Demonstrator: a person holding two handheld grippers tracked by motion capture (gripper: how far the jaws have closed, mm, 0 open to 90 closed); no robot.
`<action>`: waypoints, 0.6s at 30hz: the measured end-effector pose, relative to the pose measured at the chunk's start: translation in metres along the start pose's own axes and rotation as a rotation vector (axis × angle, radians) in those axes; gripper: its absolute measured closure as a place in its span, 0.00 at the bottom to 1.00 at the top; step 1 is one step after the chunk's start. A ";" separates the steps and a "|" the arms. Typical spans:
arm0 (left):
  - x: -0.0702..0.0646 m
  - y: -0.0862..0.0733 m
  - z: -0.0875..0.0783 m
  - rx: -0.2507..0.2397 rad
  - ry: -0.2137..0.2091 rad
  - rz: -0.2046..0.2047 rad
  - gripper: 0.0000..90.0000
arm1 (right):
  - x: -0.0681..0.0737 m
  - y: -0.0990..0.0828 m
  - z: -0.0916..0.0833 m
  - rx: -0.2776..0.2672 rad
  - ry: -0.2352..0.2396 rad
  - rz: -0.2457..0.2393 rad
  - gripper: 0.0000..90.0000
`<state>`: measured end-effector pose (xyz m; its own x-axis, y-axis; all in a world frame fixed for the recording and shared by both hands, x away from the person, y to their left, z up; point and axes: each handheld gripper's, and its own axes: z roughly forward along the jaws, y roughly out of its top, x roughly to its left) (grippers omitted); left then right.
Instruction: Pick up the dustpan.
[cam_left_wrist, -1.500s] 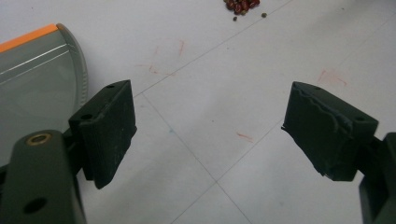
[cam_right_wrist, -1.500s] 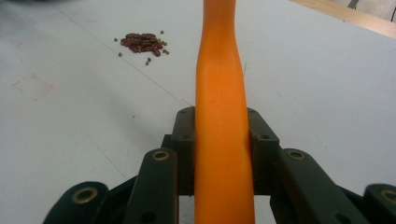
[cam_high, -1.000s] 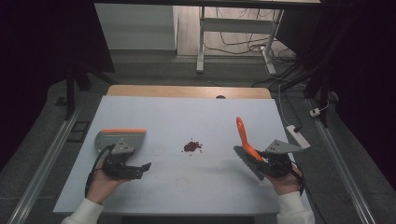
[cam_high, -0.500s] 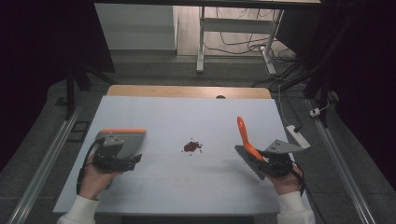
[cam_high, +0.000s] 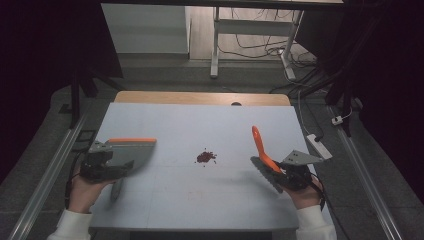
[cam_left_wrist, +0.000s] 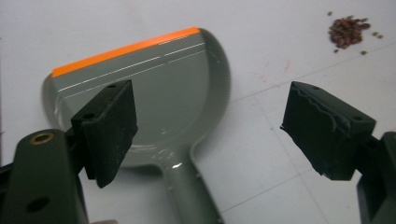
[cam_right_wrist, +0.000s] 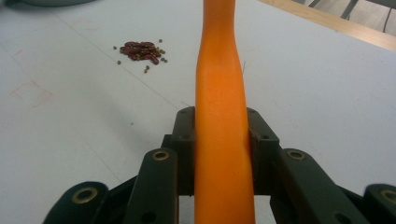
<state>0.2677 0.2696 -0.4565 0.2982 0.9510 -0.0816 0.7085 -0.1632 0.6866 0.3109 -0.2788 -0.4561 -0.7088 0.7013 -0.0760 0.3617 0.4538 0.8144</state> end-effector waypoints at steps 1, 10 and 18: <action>0.000 0.000 0.000 0.000 0.000 0.000 0.21 | 0.000 0.000 0.000 0.000 -0.004 0.004 0.77; 0.019 -0.017 0.000 0.057 0.013 -0.090 0.21 | -0.001 -0.001 -0.001 0.001 -0.006 0.011 0.77; 0.018 -0.032 0.008 0.105 0.017 -0.120 0.19 | 0.001 -0.001 0.000 0.006 -0.005 0.008 0.77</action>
<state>0.2558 0.2900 -0.4860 0.1973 0.9694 -0.1458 0.8017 -0.0740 0.5931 0.3098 -0.2787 -0.4568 -0.7031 0.7074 -0.0727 0.3708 0.4520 0.8113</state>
